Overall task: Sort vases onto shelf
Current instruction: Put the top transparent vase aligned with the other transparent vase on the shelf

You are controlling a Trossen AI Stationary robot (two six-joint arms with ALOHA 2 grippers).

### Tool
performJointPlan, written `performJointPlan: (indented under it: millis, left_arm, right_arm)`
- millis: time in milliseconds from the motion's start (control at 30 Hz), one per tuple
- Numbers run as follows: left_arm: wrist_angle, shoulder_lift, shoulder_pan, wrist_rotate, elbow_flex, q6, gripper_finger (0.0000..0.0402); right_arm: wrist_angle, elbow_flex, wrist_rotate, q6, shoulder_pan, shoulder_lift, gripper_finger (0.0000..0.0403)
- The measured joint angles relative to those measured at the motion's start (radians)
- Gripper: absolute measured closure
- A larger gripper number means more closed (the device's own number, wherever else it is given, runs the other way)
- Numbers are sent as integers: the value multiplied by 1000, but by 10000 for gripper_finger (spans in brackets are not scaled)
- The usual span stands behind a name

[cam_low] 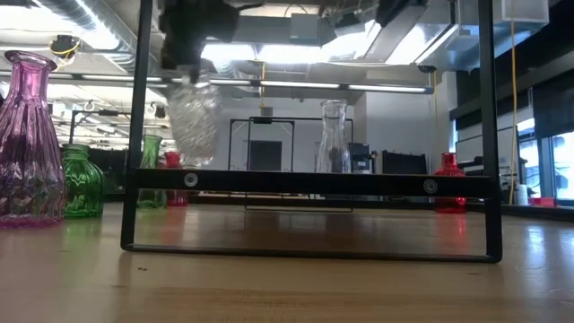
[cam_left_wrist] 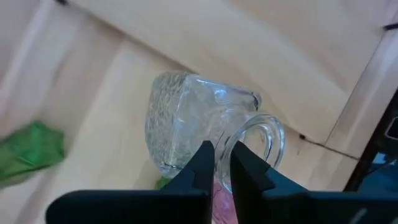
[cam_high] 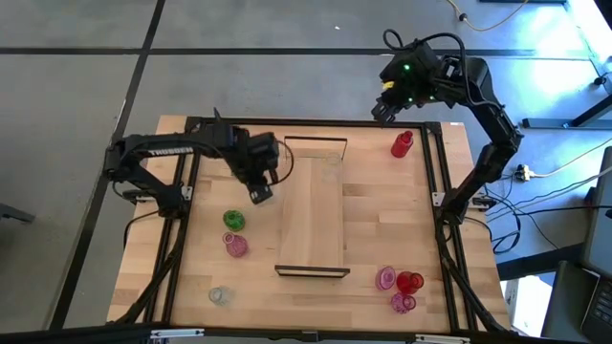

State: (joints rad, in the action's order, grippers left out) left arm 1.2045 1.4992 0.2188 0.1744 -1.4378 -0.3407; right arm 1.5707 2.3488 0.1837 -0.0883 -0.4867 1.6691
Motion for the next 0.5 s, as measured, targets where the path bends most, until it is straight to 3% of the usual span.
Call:
performJointPlan:
  millis: [133,400,500]
  left_arm:
    - [15,71,58,8,-119,68,381]
    - [31,221,210,213,-233,218,381]
    - [27,260,261,222,-255,254,381]
  right_arm:
    - [0,0,1,0,0,0,326]
    - [0,0,7,-8,2,-1,326]
    - [0,0,7,-8,2,-5,326]
